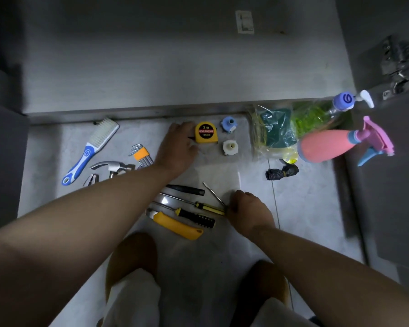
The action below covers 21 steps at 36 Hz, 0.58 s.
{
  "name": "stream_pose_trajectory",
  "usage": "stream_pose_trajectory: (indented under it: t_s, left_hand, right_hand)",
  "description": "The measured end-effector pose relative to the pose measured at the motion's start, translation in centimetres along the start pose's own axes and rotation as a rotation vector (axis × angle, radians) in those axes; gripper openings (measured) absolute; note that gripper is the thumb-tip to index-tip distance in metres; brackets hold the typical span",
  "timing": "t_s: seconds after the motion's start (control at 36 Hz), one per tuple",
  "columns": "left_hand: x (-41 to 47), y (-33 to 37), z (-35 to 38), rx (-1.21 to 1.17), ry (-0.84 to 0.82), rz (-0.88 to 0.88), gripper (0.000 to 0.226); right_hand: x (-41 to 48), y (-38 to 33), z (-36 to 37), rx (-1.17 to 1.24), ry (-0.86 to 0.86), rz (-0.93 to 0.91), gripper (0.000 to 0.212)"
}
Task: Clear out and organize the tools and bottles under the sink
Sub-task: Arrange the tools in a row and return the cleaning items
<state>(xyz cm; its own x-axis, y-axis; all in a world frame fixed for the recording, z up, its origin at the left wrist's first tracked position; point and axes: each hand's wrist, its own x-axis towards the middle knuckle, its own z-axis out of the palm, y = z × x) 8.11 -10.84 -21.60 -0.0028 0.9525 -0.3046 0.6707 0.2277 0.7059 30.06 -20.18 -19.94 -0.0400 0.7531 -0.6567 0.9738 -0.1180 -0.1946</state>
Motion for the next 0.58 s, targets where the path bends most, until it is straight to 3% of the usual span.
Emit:
stream_pose_trajectory:
  t_s: [0.25,0.47,0.58]
  left_hand:
    - [-8.5,-5.9,-3.0,0.195,0.105,0.116,0.027]
    - [-13.5,-9.4,-6.1,0.364,0.330,-0.119,0.039]
    - [-15.0,-11.0,-7.4,0.333,0.330,-0.317,0.054]
  right_hand:
    - [-0.2,-1.6,0.8,0.013,-0.021,-0.070,0.002]
    - [-0.9,-2.3,1.5,0.085,-0.047,-0.106,0.015]
    - [-1.3,-2.6,1.4,0.068,-0.058,-0.095,0.013]
